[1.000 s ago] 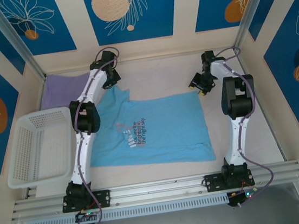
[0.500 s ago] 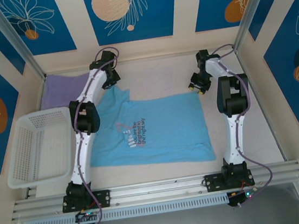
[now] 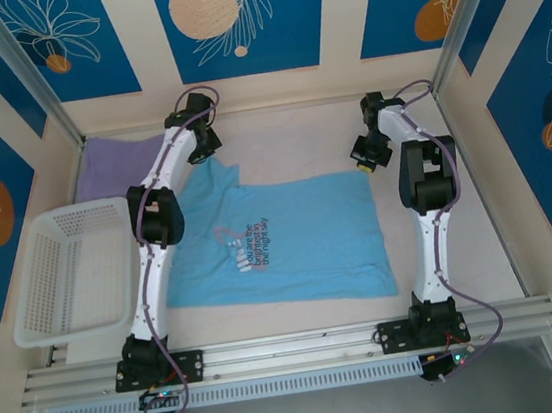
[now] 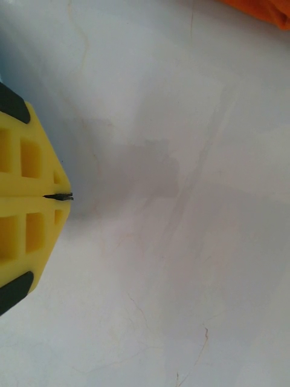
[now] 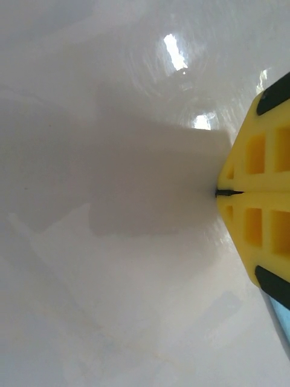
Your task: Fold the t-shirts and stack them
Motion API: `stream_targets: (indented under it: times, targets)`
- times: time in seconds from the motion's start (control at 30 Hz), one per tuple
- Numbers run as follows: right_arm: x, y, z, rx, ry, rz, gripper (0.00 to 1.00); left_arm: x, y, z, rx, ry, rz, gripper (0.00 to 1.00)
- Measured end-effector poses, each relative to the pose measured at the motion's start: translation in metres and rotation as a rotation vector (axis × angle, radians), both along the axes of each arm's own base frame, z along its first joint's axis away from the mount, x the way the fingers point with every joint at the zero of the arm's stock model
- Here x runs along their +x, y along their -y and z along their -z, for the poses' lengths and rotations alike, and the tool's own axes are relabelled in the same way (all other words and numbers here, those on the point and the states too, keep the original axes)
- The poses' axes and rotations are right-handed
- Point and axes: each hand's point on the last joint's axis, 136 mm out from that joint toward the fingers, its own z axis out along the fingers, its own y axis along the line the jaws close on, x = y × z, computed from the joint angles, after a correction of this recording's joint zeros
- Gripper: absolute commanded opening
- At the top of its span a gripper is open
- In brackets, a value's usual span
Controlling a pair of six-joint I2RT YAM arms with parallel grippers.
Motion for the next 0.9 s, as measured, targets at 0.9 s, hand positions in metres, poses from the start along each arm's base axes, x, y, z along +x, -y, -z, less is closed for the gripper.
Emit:
stream_targets:
  times: [0.9]
  targets:
    - [0.037, 0.098, -0.042, 0.053, 0.195, 0.199, 0.0, 0.063, 0.081, -0.042, -0.46, 0.268, 0.155, 0.0]
